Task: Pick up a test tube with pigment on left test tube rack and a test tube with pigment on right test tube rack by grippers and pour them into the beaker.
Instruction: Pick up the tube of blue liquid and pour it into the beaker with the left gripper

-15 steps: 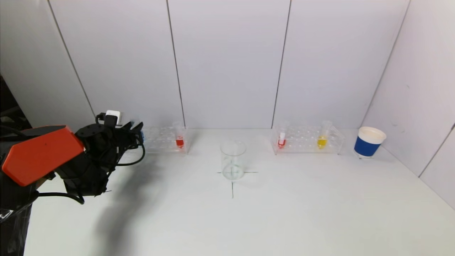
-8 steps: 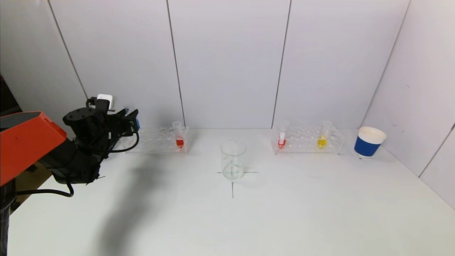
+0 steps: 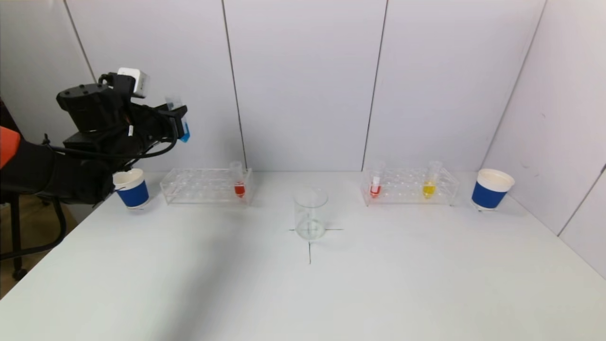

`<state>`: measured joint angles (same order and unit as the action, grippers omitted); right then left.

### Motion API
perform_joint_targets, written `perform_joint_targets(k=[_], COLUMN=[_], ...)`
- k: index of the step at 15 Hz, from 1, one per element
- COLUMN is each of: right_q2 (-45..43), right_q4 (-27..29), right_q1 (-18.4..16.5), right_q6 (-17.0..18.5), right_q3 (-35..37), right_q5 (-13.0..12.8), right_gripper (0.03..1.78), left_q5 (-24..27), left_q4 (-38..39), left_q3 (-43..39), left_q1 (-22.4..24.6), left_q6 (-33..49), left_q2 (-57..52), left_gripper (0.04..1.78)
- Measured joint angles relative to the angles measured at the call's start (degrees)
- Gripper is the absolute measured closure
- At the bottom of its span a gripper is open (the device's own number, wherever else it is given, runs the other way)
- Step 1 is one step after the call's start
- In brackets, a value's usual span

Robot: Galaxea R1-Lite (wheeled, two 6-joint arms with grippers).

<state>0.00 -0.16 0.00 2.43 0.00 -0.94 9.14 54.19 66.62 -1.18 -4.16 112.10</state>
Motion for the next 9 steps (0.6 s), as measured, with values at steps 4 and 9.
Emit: perform_joint_targets(k=[4, 9], right_q2=[0.0, 0.0], right_q4=[0.0, 0.0], right_q1=[0.0, 0.0], right_q6=[0.0, 0.0], right_q3=[0.0, 0.0], right_q5=[0.0, 0.0], right_gripper=[0.1, 0.1], left_q5=[0.5, 4.9], left_q4=[-14.9, -28.6], left_q3=[4.7, 10.1], left_q1=[-7.9, -17.0], left_q6=[0.0, -3.6], left_q2=[-6.4, -9.4], left_gripper=[1.37, 1.37])
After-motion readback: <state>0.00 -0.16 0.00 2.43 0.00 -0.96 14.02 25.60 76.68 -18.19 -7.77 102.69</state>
